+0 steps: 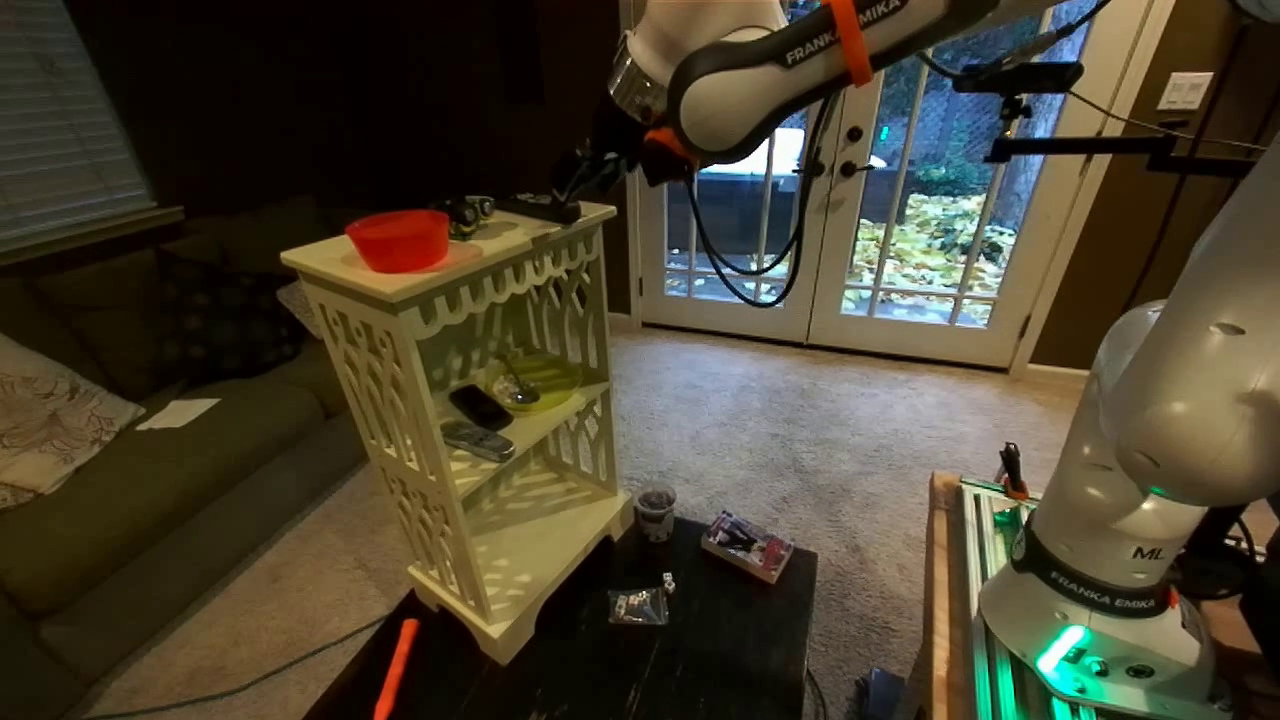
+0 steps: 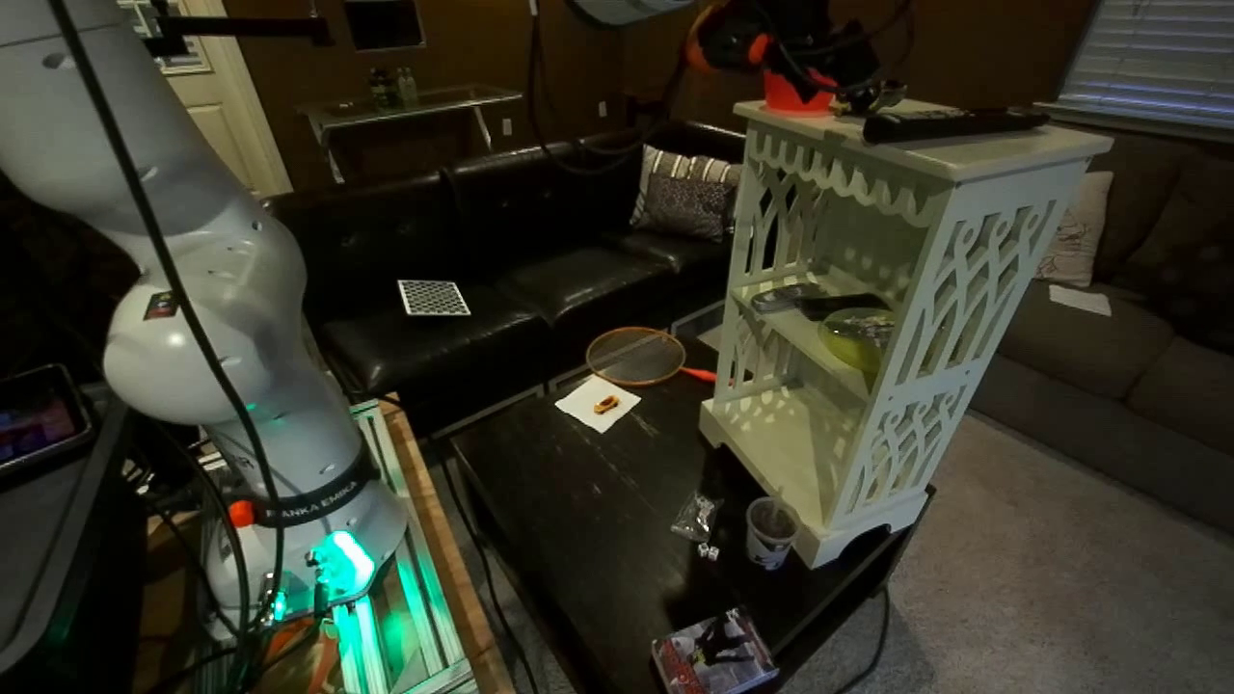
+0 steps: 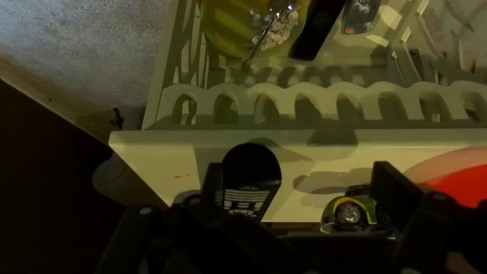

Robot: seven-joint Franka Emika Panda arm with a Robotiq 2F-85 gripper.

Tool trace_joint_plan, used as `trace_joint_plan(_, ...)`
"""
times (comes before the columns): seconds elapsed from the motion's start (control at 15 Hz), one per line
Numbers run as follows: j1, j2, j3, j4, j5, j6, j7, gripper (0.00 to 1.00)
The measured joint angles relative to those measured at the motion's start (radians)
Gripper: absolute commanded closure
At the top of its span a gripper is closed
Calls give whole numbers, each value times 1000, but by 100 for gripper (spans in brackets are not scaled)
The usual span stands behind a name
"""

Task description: Put the remote control on the top shelf.

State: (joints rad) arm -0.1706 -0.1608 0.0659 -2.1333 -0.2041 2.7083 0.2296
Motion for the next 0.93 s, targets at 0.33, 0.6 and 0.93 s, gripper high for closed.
trace_joint_plan(0.33, 42, 78, -57, 100, 55, -11, -87, 0)
trace_joint_plan(0.6, 43, 96, -80, 166, 43, -63, -94, 0)
trace_joint_plan(0.93, 50, 155, -83, 208, 44, -66, -114, 0)
